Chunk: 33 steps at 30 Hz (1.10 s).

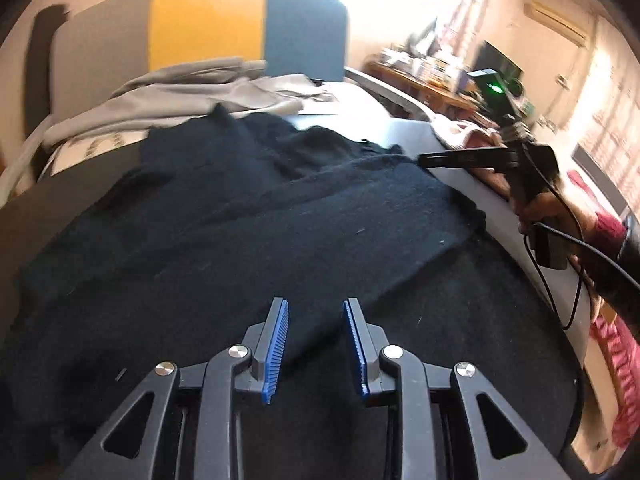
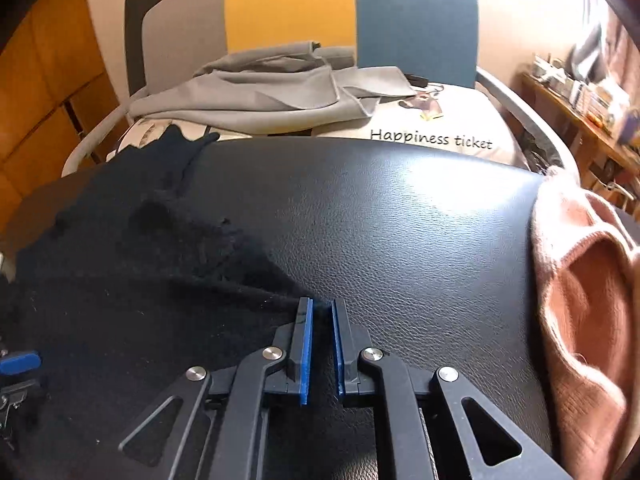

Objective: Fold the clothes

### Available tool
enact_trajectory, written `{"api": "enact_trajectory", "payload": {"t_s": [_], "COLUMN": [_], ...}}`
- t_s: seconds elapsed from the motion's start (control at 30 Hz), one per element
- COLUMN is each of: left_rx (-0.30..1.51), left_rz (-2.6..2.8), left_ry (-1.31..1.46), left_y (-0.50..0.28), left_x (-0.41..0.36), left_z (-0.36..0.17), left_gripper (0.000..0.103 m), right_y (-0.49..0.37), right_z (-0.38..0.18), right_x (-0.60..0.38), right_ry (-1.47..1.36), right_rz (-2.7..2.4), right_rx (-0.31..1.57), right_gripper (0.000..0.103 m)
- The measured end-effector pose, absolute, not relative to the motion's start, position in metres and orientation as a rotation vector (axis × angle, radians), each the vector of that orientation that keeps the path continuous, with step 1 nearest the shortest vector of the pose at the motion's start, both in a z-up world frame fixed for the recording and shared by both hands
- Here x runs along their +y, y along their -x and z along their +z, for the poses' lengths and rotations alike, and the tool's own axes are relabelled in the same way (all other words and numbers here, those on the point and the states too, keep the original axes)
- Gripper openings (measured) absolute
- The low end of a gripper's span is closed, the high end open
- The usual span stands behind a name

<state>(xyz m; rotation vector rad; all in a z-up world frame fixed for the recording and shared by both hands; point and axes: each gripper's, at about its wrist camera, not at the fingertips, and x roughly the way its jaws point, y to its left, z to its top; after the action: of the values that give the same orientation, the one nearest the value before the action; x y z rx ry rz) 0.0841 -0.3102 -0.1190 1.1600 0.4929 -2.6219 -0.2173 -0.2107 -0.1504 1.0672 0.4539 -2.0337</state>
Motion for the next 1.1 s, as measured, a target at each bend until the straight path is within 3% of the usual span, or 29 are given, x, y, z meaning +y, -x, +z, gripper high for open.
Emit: {"api": "enact_trajectory", "payload": {"t_s": [0.13, 0.2, 0.27, 0.33, 0.5, 0.63, 0.7, 0.77, 0.87, 1.1], "left_rx": [0.653, 0.729, 0.789, 0.855, 0.856, 0.911, 0.946, 0.986, 1.024, 1.102], "left_rz": [-2.493, -2.426, -2.365, -2.337, -2.360, -2.243, -2.247, -2.232, -2.175, -1.936], "left_ry": [-1.061, -1.016, -0.977, -0.911, -0.818, -0.953, -0.873, -0.820, -0.721, -0.467], "left_y": [-0.134, -0.159, -0.181, -0.198, -0.201, -0.178, -0.186, -0.204, -0.245, -0.374], "left_x": [-0.334, -0.347, -0.359, -0.370, -0.384, -0.405, -0.404, -0.399, -0.392, -0.419], "left_z": [-0.117, -0.118, -0.121, -0.120, -0.109, -0.133, -0.133, -0.132, -0.130, -0.103], "left_gripper": [0.029, 0.030, 0.030, 0.030, 0.033, 0.033, 0.033, 0.033, 0.034, 0.035], "right_y": [0.197, 0.175, 0.150, 0.124, 0.076, 0.061, 0.058, 0.050, 0.048, 0.044], "right_z": [-0.129, -0.113, -0.103, -0.102, -0.126, -0.156, -0.161, -0.166, -0.168, -0.173], "right_x": [-0.207, -0.206, -0.209, -0.217, -0.243, -0.253, -0.252, -0.254, -0.255, -0.258], "right_ry": [-0.976, -0.921, -0.891, -0.890, -0.981, -1.067, -1.025, -0.970, -0.965, -0.954], "right_rz": [-2.071, -2.071, -2.035, -2.003, -1.915, -1.970, -2.014, -2.030, -2.028, -2.022], "right_rx": [0.459, 0.439, 0.409, 0.396, 0.408, 0.473, 0.468, 0.504, 0.525, 0.572], "right_gripper": [0.012, 0.020, 0.047, 0.057, 0.057, 0.058, 0.066, 0.084, 0.097, 0.100]}}
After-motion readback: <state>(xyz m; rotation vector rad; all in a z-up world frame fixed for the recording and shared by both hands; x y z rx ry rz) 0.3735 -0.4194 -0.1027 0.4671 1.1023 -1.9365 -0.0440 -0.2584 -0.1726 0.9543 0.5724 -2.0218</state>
